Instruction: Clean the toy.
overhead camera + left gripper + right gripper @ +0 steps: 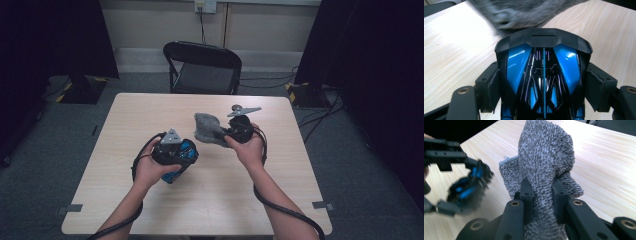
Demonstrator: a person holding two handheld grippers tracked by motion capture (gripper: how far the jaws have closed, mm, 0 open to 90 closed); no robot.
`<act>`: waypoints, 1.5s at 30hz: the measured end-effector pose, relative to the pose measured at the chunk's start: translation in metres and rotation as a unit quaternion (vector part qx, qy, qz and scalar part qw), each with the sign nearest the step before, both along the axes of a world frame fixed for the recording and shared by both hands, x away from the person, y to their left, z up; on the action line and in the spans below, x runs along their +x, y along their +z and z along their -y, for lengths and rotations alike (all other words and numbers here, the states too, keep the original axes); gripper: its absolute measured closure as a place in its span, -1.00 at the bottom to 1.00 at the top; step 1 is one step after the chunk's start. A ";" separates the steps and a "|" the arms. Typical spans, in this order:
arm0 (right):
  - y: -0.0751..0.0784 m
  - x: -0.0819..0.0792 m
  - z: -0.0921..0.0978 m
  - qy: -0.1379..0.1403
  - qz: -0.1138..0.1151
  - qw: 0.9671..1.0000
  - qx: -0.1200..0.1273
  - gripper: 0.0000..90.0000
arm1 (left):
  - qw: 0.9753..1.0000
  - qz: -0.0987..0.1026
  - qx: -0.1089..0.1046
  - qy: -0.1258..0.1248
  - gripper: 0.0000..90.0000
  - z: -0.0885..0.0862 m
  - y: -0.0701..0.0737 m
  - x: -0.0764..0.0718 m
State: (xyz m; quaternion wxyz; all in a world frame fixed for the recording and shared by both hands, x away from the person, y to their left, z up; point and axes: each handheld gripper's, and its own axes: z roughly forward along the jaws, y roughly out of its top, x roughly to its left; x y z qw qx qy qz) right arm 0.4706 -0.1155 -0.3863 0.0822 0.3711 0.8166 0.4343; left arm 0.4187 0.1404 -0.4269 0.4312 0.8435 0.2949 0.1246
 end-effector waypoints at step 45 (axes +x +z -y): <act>-0.030 -0.031 0.001 0.057 -0.047 0.997 -0.007 0.67 | 0.997 -0.001 0.008 0.076 -0.43 -0.028 -0.002 0.012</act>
